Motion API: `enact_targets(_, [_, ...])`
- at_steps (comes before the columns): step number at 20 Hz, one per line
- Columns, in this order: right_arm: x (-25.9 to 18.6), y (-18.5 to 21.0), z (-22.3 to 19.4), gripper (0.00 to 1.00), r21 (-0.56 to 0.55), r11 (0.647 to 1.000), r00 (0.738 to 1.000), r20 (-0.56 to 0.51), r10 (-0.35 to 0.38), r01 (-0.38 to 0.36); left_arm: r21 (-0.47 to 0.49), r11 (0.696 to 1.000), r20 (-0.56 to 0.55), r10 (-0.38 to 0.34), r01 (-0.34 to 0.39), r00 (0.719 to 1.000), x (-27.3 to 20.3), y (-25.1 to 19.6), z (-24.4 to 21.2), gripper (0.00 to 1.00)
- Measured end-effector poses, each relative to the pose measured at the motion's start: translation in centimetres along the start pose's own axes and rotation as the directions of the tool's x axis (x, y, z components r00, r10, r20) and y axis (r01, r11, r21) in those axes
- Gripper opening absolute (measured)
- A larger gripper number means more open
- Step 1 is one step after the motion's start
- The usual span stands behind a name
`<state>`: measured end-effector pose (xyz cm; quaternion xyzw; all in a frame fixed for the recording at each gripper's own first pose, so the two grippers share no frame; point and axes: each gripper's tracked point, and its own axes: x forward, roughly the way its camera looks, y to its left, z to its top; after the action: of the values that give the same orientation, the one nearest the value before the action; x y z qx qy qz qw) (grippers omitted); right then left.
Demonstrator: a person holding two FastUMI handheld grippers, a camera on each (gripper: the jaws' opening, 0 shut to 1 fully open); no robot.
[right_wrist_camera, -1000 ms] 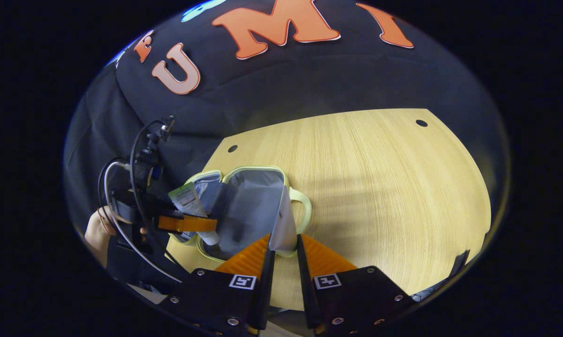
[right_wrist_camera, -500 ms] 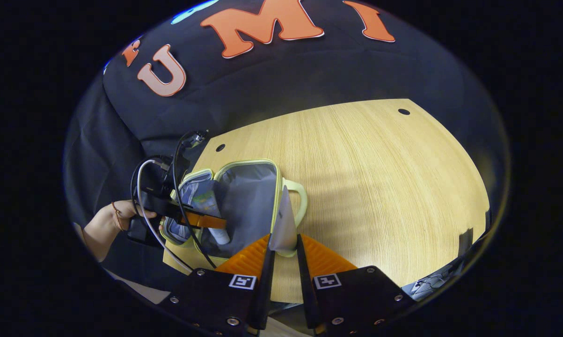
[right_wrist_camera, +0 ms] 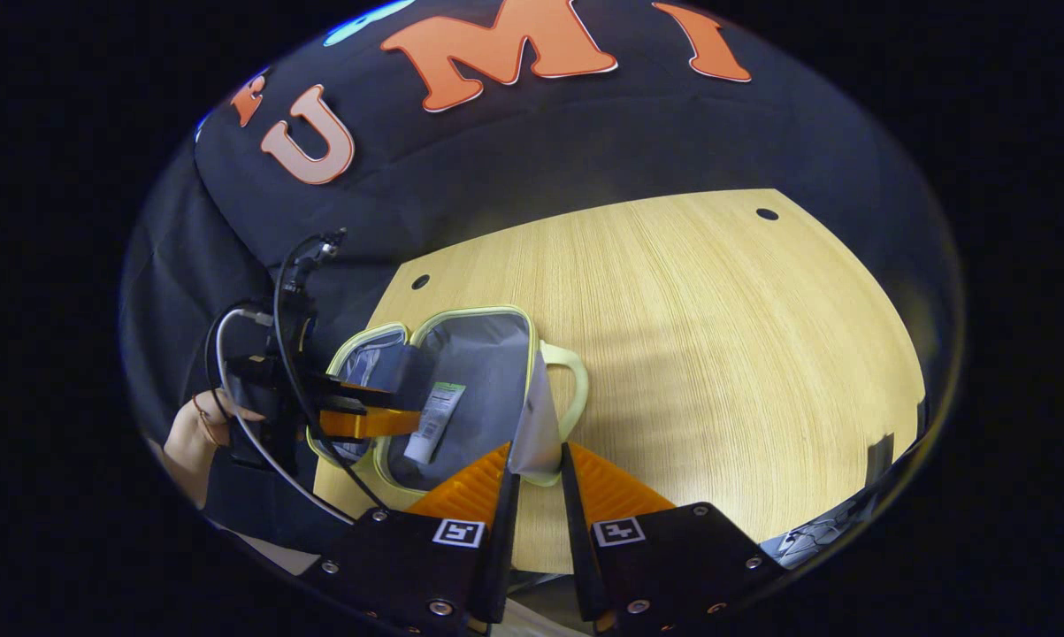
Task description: First open the suitcase, pack the skin care products into it, and then close the suitcase.
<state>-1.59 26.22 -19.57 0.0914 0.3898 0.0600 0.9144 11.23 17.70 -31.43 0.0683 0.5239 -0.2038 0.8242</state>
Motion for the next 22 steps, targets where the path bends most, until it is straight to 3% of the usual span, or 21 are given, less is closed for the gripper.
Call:
enact_targets(4, [-0.4, 1.8, 2.4, 0.31, -0.062, 0.998, 1.0, 0.026, 0.012, -0.01, -0.035, 0.999, 0.15, 0.02, -0.015, 0.988, -3.9, 1.9, 1.2, 0.98])
enact_targets(7, [-0.4, 4.8, 4.4, 0.31, -0.117, 0.992, 0.998, 0.042, 0.05, -0.045, -0.039, 0.996, 0.284, 0.084, -0.076, 0.955, -8.1, 4.9, 1.9, 0.98])
enact_targets(11, [0.9, 9.4, 5.0, 0.31, -0.178, 0.978, 0.994, -0.006, 0.113, -0.112, -0.072, 0.984, 0.468, 0.179, -0.165, 0.865, -13.7, 8.4, 2.7, 0.98])
enact_targets(14, [2.0, 12.8, 4.2, 0.31, -0.202, 0.965, 0.985, -0.068, 0.158, -0.168, -0.155, 0.973, 0.543, 0.227, -0.169, 0.808, -18.5, 9.6, 3.2, 0.98])
enact_targets(19, [6.6, 12.4, 0.8, 0.3, -0.229, 0.964, 0.973, -0.217, 0.082, -0.133, -0.23, 0.953, 0.667, 0.301, -0.195, 0.681, -26.2, 12.1, 3.0, 0.98])
enact_targets(22, [10.0, 11.3, -2.2, 0.31, -0.248, 0.964, 0.952, -0.304, 0.019, -0.098, -0.26, 0.942, 0.686, 0.334, -0.211, 0.647, -31.0, 13.1, 1.9, 0.98])
